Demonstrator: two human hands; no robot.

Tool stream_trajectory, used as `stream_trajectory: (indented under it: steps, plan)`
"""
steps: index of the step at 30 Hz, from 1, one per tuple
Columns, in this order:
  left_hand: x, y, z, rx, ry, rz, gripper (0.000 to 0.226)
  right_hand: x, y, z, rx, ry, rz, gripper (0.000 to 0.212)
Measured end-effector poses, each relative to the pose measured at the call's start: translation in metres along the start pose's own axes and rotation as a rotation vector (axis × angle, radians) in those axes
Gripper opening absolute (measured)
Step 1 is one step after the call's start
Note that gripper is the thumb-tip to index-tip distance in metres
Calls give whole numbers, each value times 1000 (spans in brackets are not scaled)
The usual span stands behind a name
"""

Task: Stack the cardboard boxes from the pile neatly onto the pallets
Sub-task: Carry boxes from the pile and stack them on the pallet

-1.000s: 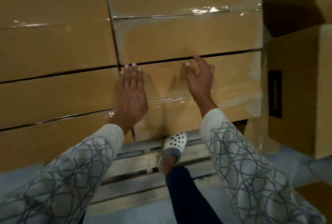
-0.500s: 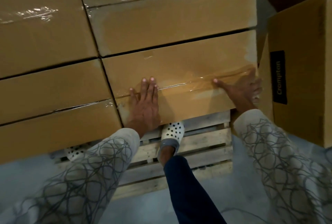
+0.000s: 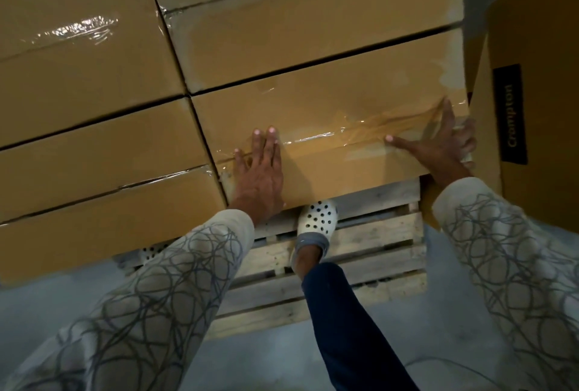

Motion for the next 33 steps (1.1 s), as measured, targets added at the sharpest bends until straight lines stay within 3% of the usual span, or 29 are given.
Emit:
stream_trajectory:
  steps: [3, 8, 12, 16, 26, 33]
  plan:
    - [3, -7, 3, 82, 30, -18, 121, -12, 5, -1, 2, -39, 82, 128]
    - [3, -50, 23, 304, 29, -170, 110, -81, -6, 1, 80, -307, 58, 101]
    - [-7, -84, 52, 390, -31, -173, 110, -124, -45, 39, 183, -382, 146, 121]
    - [-23, -95, 70, 377, -106, -184, 111, -134, -61, 70, 160, -309, 192, 139]
    - [-31, -93, 72, 386, -107, 11, 113, -126, -48, 74, 247, -282, 252, 136]
    - [-35, -83, 66, 389, -44, -205, 112, -124, -29, 77, 259, -272, 182, 134]
Point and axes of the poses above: each hand's wrist, its own z-axis towards the middle knuckle, its own y-axis out of the palm, x = y × z, the point moved 2 cm from there along z, towards the middle knuckle, and after that the axes turned 4 degrees about -x, right-handed, at the moved point
